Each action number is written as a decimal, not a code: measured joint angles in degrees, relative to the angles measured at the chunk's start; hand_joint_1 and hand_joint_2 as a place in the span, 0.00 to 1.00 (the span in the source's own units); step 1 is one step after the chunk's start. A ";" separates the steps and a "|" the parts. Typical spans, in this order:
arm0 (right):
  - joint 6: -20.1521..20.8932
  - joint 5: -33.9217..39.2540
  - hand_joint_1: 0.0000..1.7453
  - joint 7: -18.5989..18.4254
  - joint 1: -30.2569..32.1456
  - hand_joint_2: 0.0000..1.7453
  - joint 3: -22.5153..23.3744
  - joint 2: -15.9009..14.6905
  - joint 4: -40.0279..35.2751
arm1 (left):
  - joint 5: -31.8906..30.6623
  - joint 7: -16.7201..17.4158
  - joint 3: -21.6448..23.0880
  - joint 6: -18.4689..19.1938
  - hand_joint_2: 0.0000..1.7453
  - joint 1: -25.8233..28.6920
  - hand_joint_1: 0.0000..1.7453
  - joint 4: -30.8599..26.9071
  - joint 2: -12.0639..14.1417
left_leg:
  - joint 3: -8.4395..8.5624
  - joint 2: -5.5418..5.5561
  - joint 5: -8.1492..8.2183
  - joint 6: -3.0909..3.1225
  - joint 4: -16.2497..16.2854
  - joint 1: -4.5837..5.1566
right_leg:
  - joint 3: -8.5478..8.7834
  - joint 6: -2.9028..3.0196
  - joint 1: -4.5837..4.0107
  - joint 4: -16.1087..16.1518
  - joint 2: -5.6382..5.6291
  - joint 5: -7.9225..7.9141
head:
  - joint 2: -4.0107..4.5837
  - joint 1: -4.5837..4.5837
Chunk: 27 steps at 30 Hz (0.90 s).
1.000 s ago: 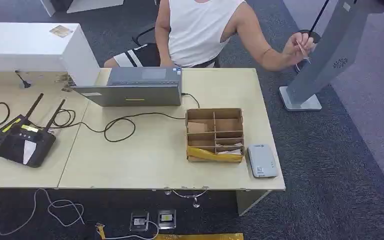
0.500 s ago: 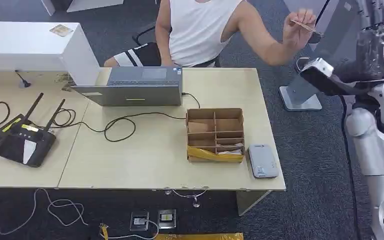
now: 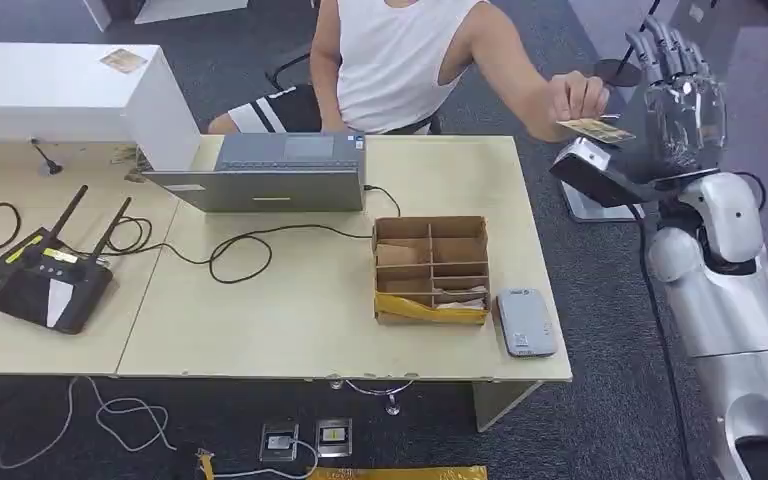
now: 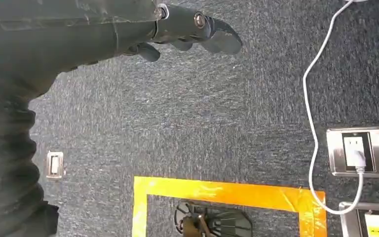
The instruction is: Pass the card to the sensor for recognition and then transmit it.
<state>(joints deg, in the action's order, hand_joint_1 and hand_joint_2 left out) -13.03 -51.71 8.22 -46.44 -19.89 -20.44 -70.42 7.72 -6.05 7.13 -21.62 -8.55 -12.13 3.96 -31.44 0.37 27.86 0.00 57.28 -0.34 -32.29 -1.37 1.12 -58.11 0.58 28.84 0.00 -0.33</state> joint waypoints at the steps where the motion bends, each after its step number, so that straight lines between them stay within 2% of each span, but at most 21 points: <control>1: 0.09 0.02 0.00 -0.04 0.01 1.00 -0.17 0.07 0.20 | -0.11 0.02 0.15 0.04 1.00 0.01 0.00 0.00 0.13 | -0.01 0.00 0.00 0.00 0.00 0.00 | -0.01 0.00 0.00 0.00 0.00 0.00 | 0.00 0.00; 2: 0.15 0.04 0.25 -0.09 0.01 1.00 -0.35 0.15 0.41 | -0.20 0.02 0.24 0.09 1.00 0.02 0.00 0.00 0.22 | -0.01 0.00 0.00 0.00 0.00 0.00 | -0.02 0.00 0.00 0.00 0.00 0.00 | 0.00 -0.02; 3: 0.17 0.06 0.94 -0.13 0.01 1.00 -0.46 0.20 0.52 | -0.22 0.02 0.26 0.13 1.00 0.03 0.00 0.00 0.26 | -0.01 0.00 0.00 0.00 0.00 0.00 | -0.01 0.00 0.00 0.00 0.00 0.00 | 0.00 0.02; 4: 0.22 0.07 0.94 -0.17 0.00 1.00 -0.52 0.22 0.61 | -0.22 0.02 0.28 0.15 1.00 0.03 0.00 0.00 0.28 | -0.01 0.00 0.00 0.00 0.00 0.00 | -0.01 0.00 0.00 0.00 0.00 0.00 | 0.00 0.00; 5: 0.26 0.11 1.00 -0.24 0.00 1.00 -0.68 0.28 0.83 | -0.24 0.02 0.37 0.24 1.00 0.05 0.00 0.00 0.44 | 0.00 0.00 0.00 0.00 0.00 0.00 | -0.02 0.00 0.00 0.00 0.00 0.00 | 0.00 0.02; 27: 3.69 2.19 1.00 -1.40 0.37 1.00 -1.99 0.35 1.88 | -0.55 0.72 1.33 1.16 1.00 0.28 0.00 0.00 1.25 | 0.00 -0.02 0.00 0.00 0.01 0.00 | -0.06 0.00 0.00 0.00 -0.03 0.00 | 0.00 0.00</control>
<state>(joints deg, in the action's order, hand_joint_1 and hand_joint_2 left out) -9.34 -49.53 6.82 -46.07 -21.88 -20.09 -68.54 7.17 -5.33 8.46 -20.46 -8.27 -12.13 5.20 -31.43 0.34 27.86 0.00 57.29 -0.34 -32.35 -1.37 1.12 -58.11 0.55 28.84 0.00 -0.33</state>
